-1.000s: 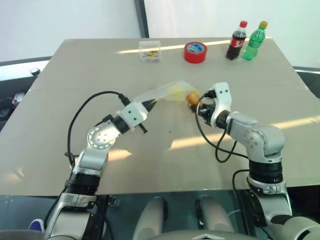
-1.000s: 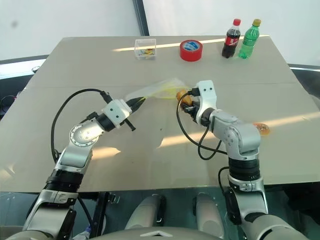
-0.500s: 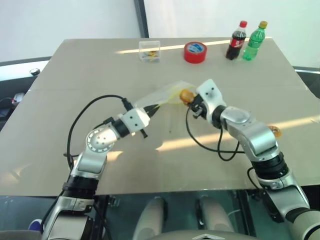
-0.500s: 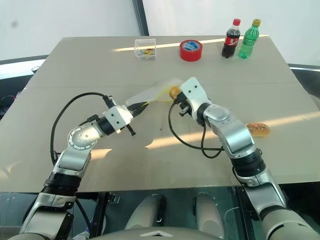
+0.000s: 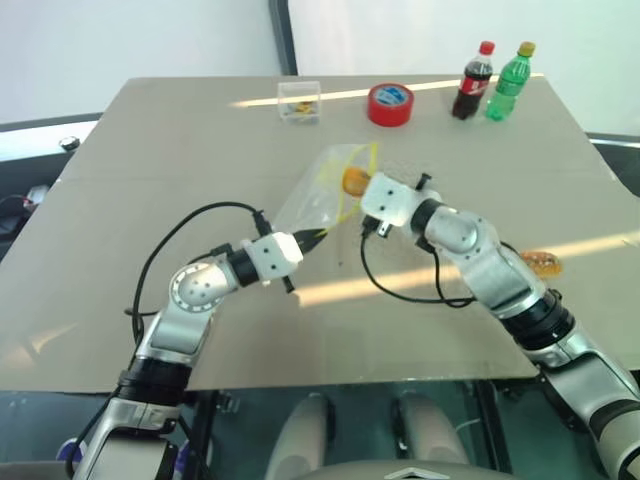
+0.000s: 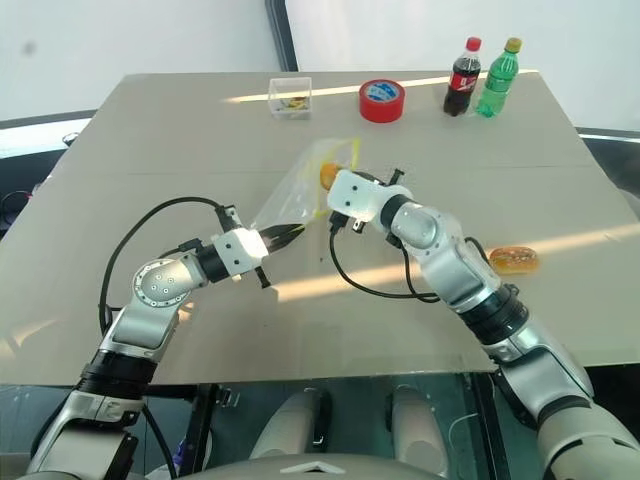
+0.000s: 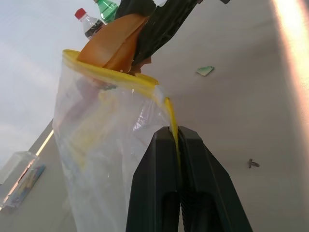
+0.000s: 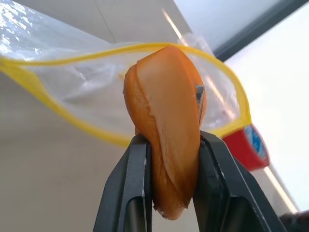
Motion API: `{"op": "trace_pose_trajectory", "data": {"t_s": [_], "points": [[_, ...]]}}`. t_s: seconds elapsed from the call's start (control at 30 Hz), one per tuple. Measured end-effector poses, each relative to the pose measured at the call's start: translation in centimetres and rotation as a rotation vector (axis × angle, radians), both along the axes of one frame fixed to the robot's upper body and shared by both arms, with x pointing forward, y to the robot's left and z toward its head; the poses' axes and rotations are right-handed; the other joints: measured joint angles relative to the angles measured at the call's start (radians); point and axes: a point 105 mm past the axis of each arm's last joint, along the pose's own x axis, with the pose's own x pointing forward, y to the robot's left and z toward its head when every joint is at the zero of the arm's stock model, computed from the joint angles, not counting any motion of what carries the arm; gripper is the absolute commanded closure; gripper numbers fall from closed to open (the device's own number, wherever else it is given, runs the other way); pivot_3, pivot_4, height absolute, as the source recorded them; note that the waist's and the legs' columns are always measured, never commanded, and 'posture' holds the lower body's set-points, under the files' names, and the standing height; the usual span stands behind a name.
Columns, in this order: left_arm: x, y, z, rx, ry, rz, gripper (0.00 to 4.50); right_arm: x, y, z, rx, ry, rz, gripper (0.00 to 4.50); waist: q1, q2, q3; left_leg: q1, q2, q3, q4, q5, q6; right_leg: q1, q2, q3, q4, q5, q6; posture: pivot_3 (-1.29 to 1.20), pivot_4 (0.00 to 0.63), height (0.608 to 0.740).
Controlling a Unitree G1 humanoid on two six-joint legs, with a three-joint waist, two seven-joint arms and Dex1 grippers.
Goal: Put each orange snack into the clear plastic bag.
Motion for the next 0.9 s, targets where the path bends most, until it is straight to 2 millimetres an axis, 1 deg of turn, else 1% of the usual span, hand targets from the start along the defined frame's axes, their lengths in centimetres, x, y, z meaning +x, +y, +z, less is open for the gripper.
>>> {"op": "trace_pose_trajectory", "data": {"t_s": [0.07, 0.17, 0.33, 0.43, 0.53, 0.63, 0.73, 0.9], "points": [[0.0, 0.0, 0.0, -0.004, 0.008, -0.005, 4.50, 0.0, 0.1, 0.1, -0.036, -0.049, 0.018, 3.44, 0.001, 0.000, 0.000, 0.000, 0.000, 0.000, 0.000, 0.000, 0.000, 0.000, 0.000, 0.000, 0.000, 0.000, 0.000, 0.00, 0.150, 0.740], [0.0, 0.0, 0.2, -0.012, 0.017, -0.010, 4.50, 0.1, -0.3, 0.2, -0.109, -0.131, 0.025, 3.44, 0.003, 0.000, 0.000, 0.000, 0.000, 0.000, 0.000, 0.000, 0.000, 0.000, 0.000, 0.000, 0.000, 0.000, 0.000, 0.00, 0.150, 0.740], [0.2, -0.3, 1.0, -0.031, 0.006, -0.027, 4.50, 0.3, -0.9, -0.2, -0.228, -0.224, 0.039, 3.44, 0.002, 0.000, 0.000, 0.000, 0.000, 0.000, 0.000, 0.000, 0.000, 0.000, 0.000, 0.000, 0.000, 0.000, 0.000, 0.00, 0.150, 0.740], [0.5, -0.5, 1.6, -0.074, 0.012, -0.032, 4.50, 0.3, -1.2, -1.3, -0.296, -0.255, 0.048, 3.44, 0.002, 0.000, 0.000, 0.000, 0.000, 0.000, 0.000, 0.000, 0.000, 0.000, 0.000, 0.000, 0.000, 0.000, 0.000, 0.00, 0.150, 0.740], [0.6, -0.6, 2.2, -0.104, 0.015, -0.039, 4.50, 0.1, -1.6, -3.1, -0.346, -0.246, 0.057, 3.44, 0.001, 0.000, 0.000, 0.000, 0.000, 0.000, 0.000, 0.000, -0.001, 0.000, 0.000, 0.000, 0.000, 0.000, 0.000, 0.00, 0.150, 0.740], [0.6, -0.7, 2.2, -0.108, 0.019, -0.046, 4.50, 0.1, -1.6, -3.5, -0.366, -0.249, 0.062, 3.44, 0.000, 0.000, 0.000, 0.000, 0.000, 0.000, 0.000, 0.000, -0.001, 0.000, 0.001, 0.000, 0.000, 0.000, 0.000, 0.00, 0.150, 0.740], [0.4, -0.7, 2.0, -0.097, 0.027, -0.061, 4.50, 0.0, -1.0, -3.5, -0.350, -0.243, 0.076, 3.44, 0.000, 0.000, 0.000, 0.000, 0.000, 0.000, 0.000, 0.001, -0.001, 0.000, 0.001, 0.000, 0.000, 0.000, 0.000, 0.00, 0.150, 0.740], [-0.1, -0.8, 1.5, -0.067, 0.035, -0.093, 4.50, 0.2, 0.3, -3.3, -0.223, -0.171, 0.063, 3.44, 0.001, 0.000, 0.000, 0.000, 0.000, 0.000, 0.000, 0.001, -0.001, 0.001, 0.001, 0.000, 0.000, 0.000, 0.000, 0.00, 0.150, 0.740]]}}
